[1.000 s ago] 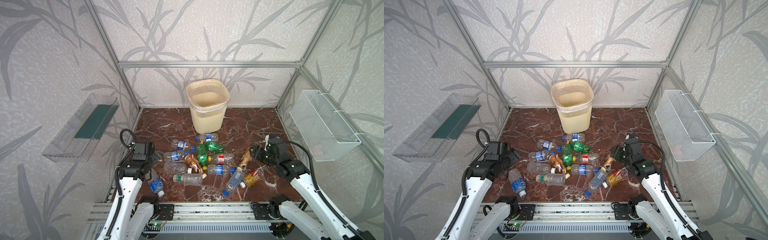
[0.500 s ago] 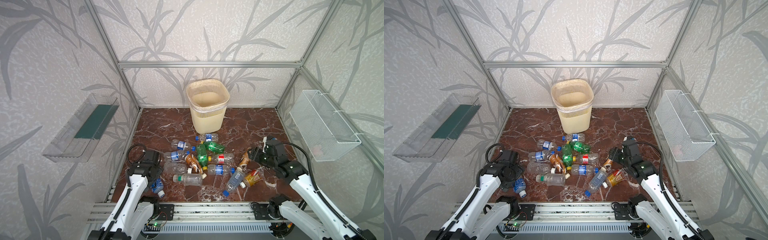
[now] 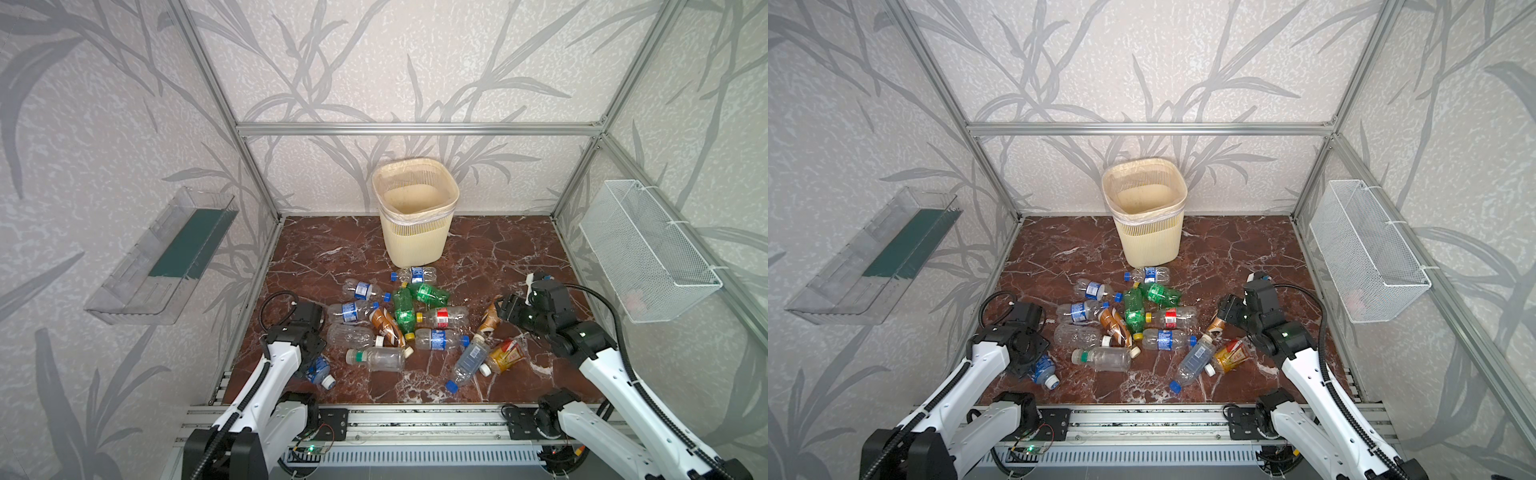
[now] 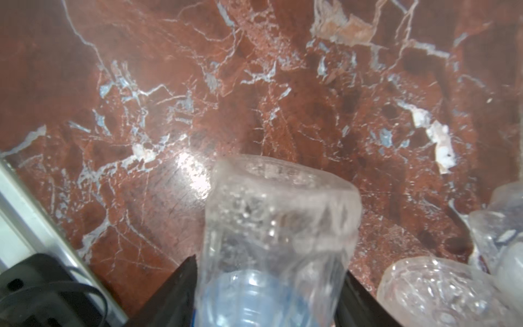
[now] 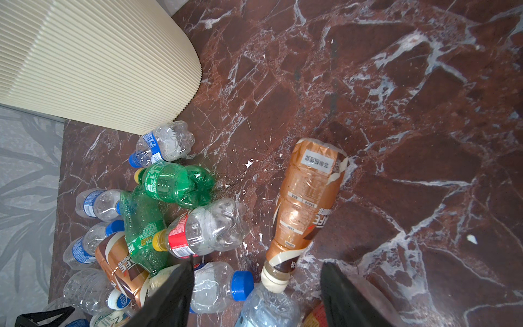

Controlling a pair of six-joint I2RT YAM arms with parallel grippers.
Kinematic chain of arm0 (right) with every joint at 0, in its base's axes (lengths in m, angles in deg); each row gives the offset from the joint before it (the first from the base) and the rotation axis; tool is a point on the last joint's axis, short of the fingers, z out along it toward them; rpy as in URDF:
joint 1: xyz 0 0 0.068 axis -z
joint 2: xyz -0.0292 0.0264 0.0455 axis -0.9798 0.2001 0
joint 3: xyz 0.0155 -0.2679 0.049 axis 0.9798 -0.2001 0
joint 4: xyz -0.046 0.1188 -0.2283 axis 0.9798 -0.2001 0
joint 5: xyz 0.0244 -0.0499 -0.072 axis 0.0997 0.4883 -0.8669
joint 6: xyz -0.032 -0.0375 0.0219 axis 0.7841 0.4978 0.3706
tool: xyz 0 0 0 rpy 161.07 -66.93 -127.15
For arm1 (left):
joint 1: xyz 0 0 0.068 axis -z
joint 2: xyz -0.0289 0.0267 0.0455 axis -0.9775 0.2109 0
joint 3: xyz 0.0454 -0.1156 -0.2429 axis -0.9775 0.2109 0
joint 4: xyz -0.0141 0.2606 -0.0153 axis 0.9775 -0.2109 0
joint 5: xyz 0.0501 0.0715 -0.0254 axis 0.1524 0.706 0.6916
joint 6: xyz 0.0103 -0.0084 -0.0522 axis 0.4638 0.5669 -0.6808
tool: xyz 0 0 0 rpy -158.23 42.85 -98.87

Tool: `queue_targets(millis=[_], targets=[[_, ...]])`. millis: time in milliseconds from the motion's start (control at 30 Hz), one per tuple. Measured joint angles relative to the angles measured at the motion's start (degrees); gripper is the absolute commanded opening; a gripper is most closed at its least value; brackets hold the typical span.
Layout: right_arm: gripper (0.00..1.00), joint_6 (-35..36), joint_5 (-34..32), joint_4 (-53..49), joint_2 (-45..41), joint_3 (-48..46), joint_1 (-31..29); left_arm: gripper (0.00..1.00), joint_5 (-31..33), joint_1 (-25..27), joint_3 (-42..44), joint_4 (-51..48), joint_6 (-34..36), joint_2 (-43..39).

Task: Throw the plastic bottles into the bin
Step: 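Grasp a clear water bottle with the left gripper while the right moves over the pile, then lift the water bottle over the bin with the left gripper and release it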

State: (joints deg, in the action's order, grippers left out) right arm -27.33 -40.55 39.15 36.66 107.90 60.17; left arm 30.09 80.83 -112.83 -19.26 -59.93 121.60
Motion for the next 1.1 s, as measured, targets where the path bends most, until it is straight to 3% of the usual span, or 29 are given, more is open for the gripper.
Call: queue_targets(millis=[200,300,567,900,1100], targets=[[0.71,0.0,-0.3,0.0,0.1,0.0,0.0,0.59,-0.5,0.0,0.4,1.1,1.3,-0.6],[0.71,0.0,-0.3,0.0,0.3,0.0,0.0,0.59,-1.5,0.0,0.4,1.3,2.5,-1.0],[0.71,0.0,-0.3,0.0,0.3,-0.4,0.0,0.51,-8.5,0.0,0.4,1.5,5.4,-4.9],[0.71,0.0,-0.3,0.0,0.2,-0.4,0.0,0.52,-12.0,0.0,-6.8,-1.9,8.1,-11.2],[0.71,0.0,-0.3,0.0,0.2,-0.4,0.0,0.56,-16.5,0.0,-8.2,1.0,11.3,-13.2]])
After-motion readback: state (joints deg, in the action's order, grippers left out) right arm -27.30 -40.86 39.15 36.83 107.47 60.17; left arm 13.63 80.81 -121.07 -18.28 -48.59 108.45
